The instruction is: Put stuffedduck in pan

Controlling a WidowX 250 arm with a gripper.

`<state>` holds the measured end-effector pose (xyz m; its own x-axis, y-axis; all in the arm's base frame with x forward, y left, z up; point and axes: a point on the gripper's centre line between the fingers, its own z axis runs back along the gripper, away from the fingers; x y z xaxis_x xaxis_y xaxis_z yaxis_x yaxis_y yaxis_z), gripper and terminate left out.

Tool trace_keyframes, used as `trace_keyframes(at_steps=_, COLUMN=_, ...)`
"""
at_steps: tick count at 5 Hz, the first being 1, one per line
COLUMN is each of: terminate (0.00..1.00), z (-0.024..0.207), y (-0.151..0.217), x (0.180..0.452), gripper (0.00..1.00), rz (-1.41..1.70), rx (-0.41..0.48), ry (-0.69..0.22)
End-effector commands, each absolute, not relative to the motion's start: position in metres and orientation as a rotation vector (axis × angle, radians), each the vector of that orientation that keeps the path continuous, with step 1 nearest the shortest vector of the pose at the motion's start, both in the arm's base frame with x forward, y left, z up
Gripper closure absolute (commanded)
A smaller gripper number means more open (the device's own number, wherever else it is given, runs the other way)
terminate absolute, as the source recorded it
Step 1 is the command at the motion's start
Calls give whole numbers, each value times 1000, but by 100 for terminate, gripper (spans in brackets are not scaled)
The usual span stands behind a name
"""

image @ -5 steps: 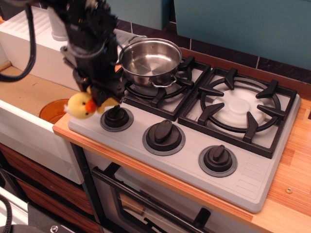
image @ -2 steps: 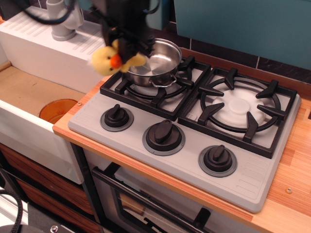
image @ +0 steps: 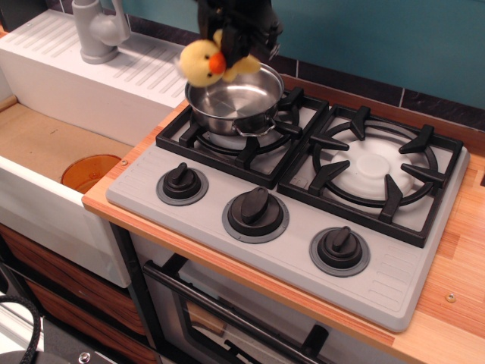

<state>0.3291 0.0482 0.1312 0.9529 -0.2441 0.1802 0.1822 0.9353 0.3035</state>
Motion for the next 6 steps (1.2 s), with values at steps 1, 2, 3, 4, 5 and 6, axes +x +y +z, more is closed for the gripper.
trace_keyframes(at_steps=1, terminate=0, z=140, y=46, x=344, gripper=0, rz=-220, rx=297, ry=-290)
trace_keyframes(at_steps=2, terminate=0, z=142, y=43, x=341, gripper=0, rz=-215, rx=294, ry=-288)
trace_keyframes(at_steps=3, terminate=0, z=143, y=36, x=338, gripper=0, rz=-203, rx=291, ry=-283)
trace_keyframes(at_steps=4, terminate=0, z=144, y=27, x=334, gripper=0, rz=-195, rx=293, ry=-288)
trace_keyframes(at_steps=5, terminate=0, z=148, y=17, x=328, gripper=0, rz=-186, rx=300, ry=-284)
trace_keyframes(at_steps=6, terminate=0, z=150, y=10, x=324, gripper=0, rz=-208, rx=260, ry=-306)
